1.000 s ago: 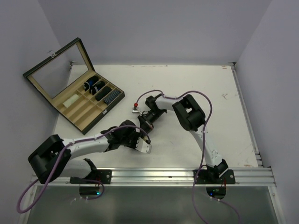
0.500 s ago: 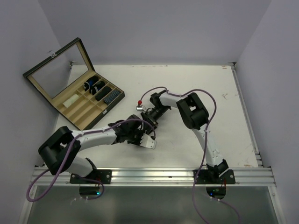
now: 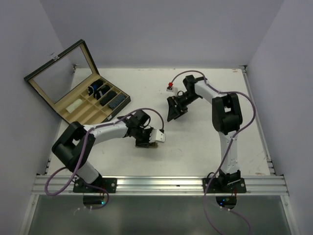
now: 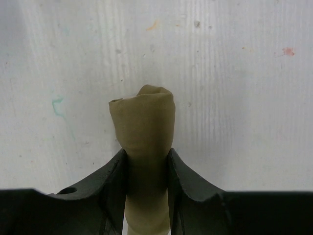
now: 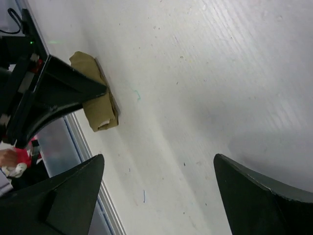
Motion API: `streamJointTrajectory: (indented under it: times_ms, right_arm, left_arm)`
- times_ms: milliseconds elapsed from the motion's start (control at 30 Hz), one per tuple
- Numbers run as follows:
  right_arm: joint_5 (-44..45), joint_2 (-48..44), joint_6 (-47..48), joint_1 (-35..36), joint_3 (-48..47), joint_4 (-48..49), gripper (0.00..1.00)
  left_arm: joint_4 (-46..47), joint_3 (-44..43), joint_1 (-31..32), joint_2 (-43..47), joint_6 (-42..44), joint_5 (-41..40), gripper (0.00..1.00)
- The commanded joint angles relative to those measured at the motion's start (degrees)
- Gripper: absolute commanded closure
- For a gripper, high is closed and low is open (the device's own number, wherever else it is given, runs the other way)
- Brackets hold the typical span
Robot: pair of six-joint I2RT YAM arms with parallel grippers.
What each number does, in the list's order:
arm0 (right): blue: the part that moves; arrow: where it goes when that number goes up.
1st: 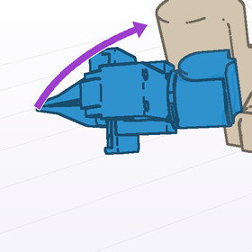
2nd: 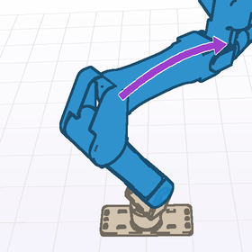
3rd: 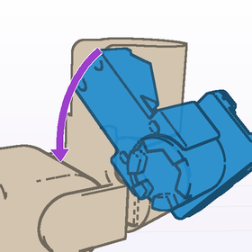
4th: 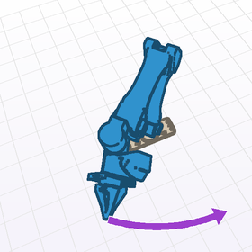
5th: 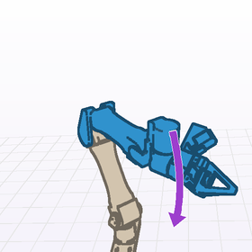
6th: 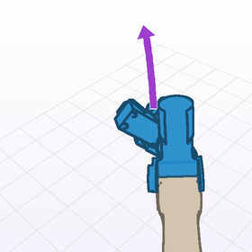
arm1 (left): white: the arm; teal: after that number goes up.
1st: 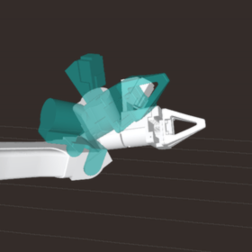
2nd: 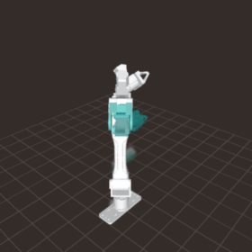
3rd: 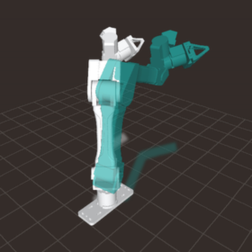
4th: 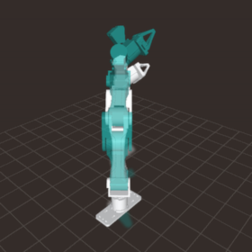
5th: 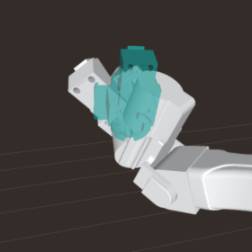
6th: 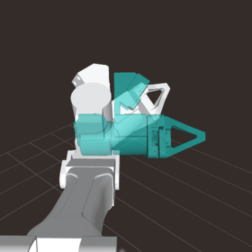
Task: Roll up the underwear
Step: Place the rolled underwear into the container
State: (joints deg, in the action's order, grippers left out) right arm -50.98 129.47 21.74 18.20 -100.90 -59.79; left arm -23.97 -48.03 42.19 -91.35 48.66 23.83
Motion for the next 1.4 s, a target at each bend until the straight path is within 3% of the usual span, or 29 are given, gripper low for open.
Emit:
streamJointTrajectory:
  times_ms: [0,400,600,733,933,1233,1367]
  right_arm:
    - [4.9,-8.3,0.3,-1.1,3.2,2.3,0.01]
    - [8.2,-18.9,1.2,-2.7,9.1,4.8,0.01]
    - [8.0,-18.6,1.5,-2.8,9.1,4.9,0.01]
    - [7.9,-18.1,1.5,-2.8,9.3,4.9,0.01]
    - [8.6,-18.0,1.6,-2.8,9.5,5.0,0.01]
    - [8.5,-18.1,1.3,-2.8,9.6,5.0,0.01]
    - [8.9,-17.9,1.6,-2.8,9.5,4.8,0.01]
  left_arm:
    - [-13.6,-2.0,-7.1,-5.2,-8.2,6.7,1.0]
    - [-20.9,-23.8,-27.0,-8.1,-17.3,14.3,1.0]
    - [-20.5,-33.4,-35.2,-9.1,-18.1,8.9,1.0]
    - [-17.4,-39.3,-39.0,-9.6,-17.6,-1.9,1.0]
    - [-8.9,-37.8,-42.2,-8.1,-14.6,-11.4,1.0]
    - [-8.7,-39.2,-55.0,-10.3,-7.5,-9.3,1.0]
    - [-6.6,-35.5,-58.8,-10.3,-3.7,-10.3,1.0]
